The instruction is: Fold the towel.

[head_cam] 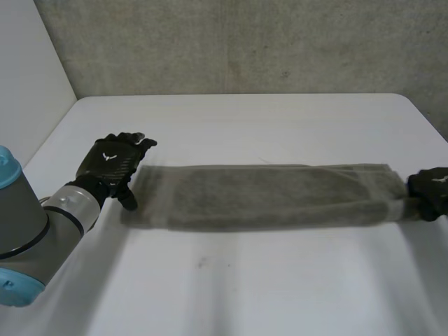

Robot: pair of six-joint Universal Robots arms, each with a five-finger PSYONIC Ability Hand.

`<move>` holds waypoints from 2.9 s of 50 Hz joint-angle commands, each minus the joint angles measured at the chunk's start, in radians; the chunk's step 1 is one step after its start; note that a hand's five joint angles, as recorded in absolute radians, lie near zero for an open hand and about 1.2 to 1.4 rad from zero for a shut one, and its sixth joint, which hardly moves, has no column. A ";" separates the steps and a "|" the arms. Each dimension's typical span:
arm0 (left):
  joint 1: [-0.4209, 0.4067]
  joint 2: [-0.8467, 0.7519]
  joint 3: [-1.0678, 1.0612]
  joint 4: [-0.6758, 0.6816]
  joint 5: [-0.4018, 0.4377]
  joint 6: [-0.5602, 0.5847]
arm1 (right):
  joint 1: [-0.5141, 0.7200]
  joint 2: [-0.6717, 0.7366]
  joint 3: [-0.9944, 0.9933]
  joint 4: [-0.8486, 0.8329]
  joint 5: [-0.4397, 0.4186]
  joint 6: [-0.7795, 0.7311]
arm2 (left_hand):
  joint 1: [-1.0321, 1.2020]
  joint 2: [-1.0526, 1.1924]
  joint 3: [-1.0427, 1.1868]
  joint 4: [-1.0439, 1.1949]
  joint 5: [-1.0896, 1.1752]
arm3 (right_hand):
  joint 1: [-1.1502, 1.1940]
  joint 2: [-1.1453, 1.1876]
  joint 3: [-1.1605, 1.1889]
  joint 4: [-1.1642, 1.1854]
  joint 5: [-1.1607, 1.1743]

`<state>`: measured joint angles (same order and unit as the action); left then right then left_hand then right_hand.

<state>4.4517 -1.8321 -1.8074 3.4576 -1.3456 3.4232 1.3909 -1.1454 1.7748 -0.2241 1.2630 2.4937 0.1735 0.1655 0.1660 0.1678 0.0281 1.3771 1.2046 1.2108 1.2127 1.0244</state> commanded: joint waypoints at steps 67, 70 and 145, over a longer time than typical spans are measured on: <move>-0.037 0.036 -0.020 0.000 -0.004 -0.002 | 0.441 -0.042 0.035 0.098 0.055 0.229 | 0.001 0.009 0.009 0.007 -0.028 | -1.203 -1.030 -1.036 -1.038 -1.024; -0.054 0.034 -0.018 0.000 -0.004 -0.001 | 0.428 -0.043 0.061 0.075 0.041 0.232 | 0.001 0.009 0.009 0.007 -0.028 | -1.181 -1.009 -1.015 -1.017 -1.003; -0.045 0.089 0.011 -0.008 -0.012 -0.007 | 0.956 0.224 -0.583 0.170 0.079 0.350 | 0.001 0.009 0.009 0.007 -0.028 | -1.203 -1.030 -1.036 -1.038 -1.024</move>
<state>4.4095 -1.7404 -1.8214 3.4489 -1.3573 3.4206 2.3674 -0.8263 1.1433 -0.0566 1.2752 2.8164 0.1735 0.1649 0.1660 0.1673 0.0281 0.7683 0.6717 0.6746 0.6737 0.5162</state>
